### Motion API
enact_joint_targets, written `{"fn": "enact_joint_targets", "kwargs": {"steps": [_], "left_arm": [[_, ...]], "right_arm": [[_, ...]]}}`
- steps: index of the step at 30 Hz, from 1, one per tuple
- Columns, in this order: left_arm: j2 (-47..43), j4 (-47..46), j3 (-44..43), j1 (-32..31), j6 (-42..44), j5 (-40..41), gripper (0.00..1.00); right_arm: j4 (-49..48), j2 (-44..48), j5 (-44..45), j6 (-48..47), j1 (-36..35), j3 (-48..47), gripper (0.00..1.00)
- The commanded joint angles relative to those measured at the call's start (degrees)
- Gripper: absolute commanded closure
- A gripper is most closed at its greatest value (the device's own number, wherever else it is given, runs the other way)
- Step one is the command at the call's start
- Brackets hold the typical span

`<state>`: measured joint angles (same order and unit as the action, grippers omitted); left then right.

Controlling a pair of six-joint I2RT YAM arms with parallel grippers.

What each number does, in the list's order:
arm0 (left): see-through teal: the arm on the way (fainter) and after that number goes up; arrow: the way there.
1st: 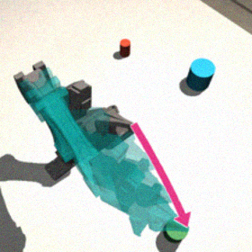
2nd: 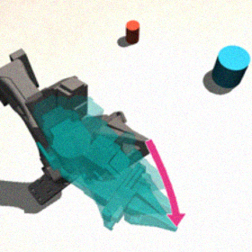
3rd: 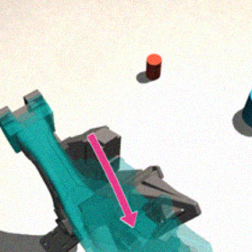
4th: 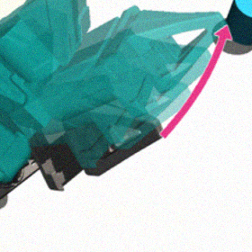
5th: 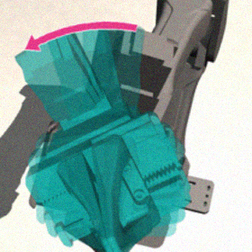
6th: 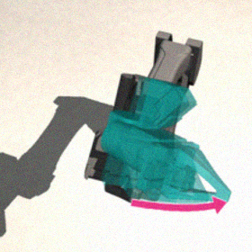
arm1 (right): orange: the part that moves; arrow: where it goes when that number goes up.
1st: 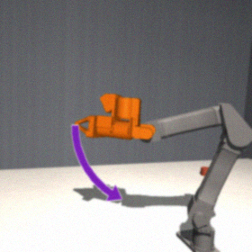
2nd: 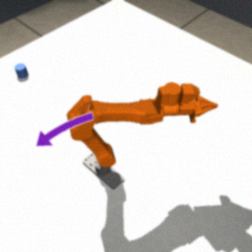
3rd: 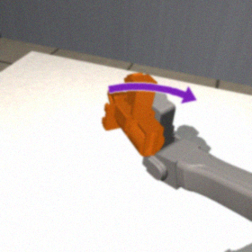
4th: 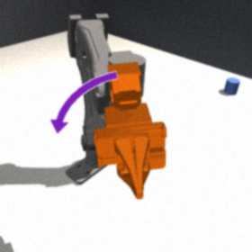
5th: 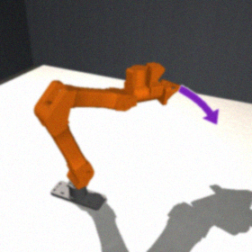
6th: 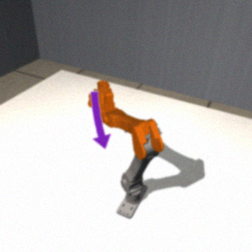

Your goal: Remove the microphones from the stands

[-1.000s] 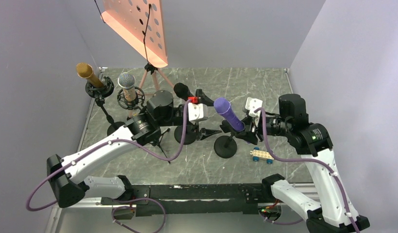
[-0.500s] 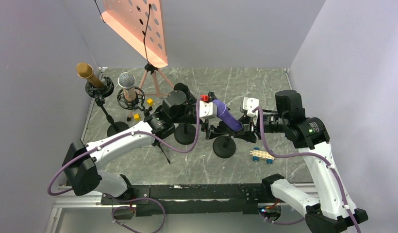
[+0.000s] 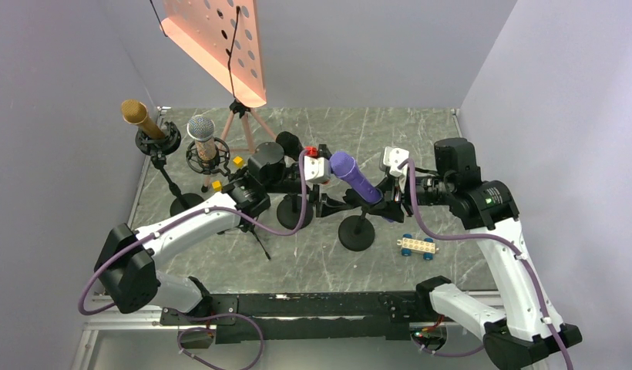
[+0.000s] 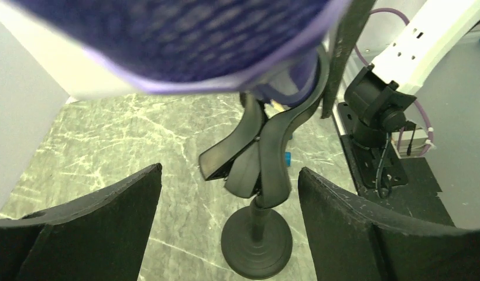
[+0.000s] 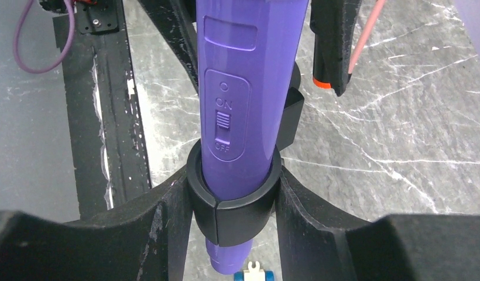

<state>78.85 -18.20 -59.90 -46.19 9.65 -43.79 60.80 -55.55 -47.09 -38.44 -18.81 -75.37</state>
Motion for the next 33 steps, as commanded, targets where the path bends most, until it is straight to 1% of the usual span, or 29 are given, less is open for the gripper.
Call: {"fn": "enact_joint_targets", "kwargs": {"steps": [1,5,12,14,16,17,21,23,25,26,27,28,30,31,32,33], "left_arm": [[-0.7,-4.3,-0.5,-0.1,-1.4,-5.1,0.11],[0.5,-7.0,-0.4,-0.1,-2.2,-5.6,0.14],[1.9,-7.2,-1.3,-0.2,-1.2,-7.0,0.26],[2.3,-6.6,-1.6,-0.5,0.0,-6.2,0.26],[2.5,-5.8,-1.6,-0.9,1.3,-4.9,0.2],[2.6,-6.1,-1.3,-1.1,1.7,-4.6,0.19],[3.2,-6.2,-1.4,-1.3,2.0,-4.1,0.31],[3.2,-6.4,-1.3,-1.3,1.9,-3.9,0.38],[3.3,-6.1,-1.5,-1.3,2.0,-3.6,0.48],[3.2,-5.9,-1.5,-1.3,1.9,-3.4,0.54],[3.3,-5.7,-1.6,-1.3,1.8,-3.1,0.61],[3.3,-5.3,-1.6,-1.4,1.6,-2.9,0.66],[3.2,-5.5,-1.4,-1.4,0.7,-1.9,0.7],[3.2,-5.8,-1.2,-1.4,-0.1,-1.2,0.71],[3.2,-5.9,-1.2,-1.4,-0.4,-0.8,0.72],[3.4,-5.9,-1.2,-1.4,-0.7,-0.4,0.73]], "right_arm": [[-2.9,-0.9,-1.2,0.9,0.0,-1.9,1.0],[-2.6,-2.3,-1.8,1.3,0.0,-3.5,1.0],[-2.9,-3.2,-1.7,2.5,0.2,-5.1,1.0],[-2.8,-3.5,-2.1,2.4,0.3,-5.6,1.0],[-2.2,-3.7,-2.5,1.8,0.3,-6.2,1.0],[-1.6,-4.0,-2.7,1.5,0.3,-6.5,1.0],[-0.9,-4.2,-2.7,0.9,0.3,-6.7,1.0],[-1.2,-4.3,-2.4,0.9,0.3,-6.6,1.0],[-1.9,-4.2,-1.7,1.5,0.3,-6.4,1.0],[-2.8,-4.0,-1.0,2.5,0.4,-6.2,1.0],[-4.3,-3.8,0.7,4.3,0.4,-6.0,0.94],[-5.9,-3.5,2.3,6.7,0.4,-5.9,0.8],[-9.8,-2.9,4.4,12.4,0.3,-6.6,0.44],[-11.0,-2.9,4.6,14.4,0.3,-7.7,0.28],[-11.6,-3.2,3.9,16.1,0.4,-8.8,0.22],[-11.8,-3.8,2.7,17.1,0.4,-10.3,0.2]]}}
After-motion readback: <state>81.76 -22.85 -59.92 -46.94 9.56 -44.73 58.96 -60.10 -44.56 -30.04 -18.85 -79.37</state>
